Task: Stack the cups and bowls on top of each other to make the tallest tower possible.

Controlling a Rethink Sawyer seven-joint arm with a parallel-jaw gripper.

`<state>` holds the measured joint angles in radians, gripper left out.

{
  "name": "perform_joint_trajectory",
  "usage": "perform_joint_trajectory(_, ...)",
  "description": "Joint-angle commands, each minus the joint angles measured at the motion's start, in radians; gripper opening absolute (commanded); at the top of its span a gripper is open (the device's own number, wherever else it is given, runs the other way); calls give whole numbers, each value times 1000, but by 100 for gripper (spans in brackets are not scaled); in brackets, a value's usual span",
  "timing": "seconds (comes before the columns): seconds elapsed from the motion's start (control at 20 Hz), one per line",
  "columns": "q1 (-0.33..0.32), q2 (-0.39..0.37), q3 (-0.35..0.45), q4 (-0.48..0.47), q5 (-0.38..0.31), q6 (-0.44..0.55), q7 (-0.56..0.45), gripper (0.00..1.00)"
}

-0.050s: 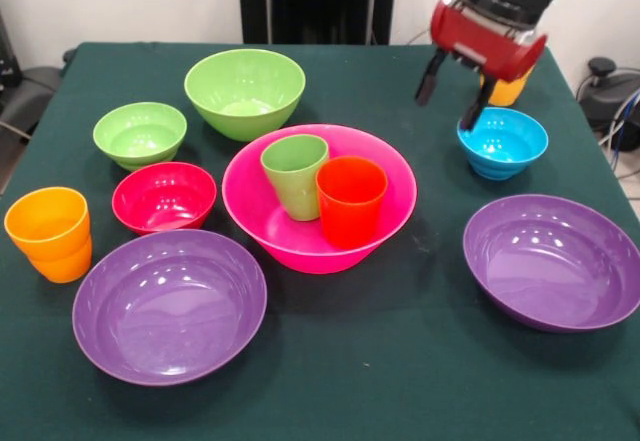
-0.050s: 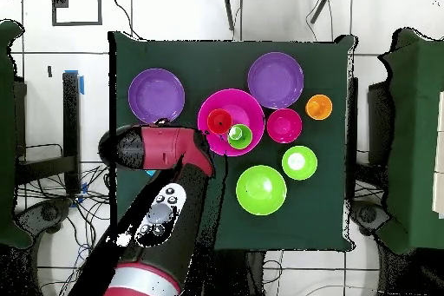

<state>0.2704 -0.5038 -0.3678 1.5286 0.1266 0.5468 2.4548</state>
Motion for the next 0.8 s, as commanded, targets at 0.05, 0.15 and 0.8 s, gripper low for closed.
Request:
perform_joint_trajectory(0.05,-4,-98,169,174,48,177,46,100)
perform_joint_trajectory(0.15,4,-105,177,189,56,177,56,100)
perform_joint_trajectory(0.8,160,-98,156,232,177,87,229,100)
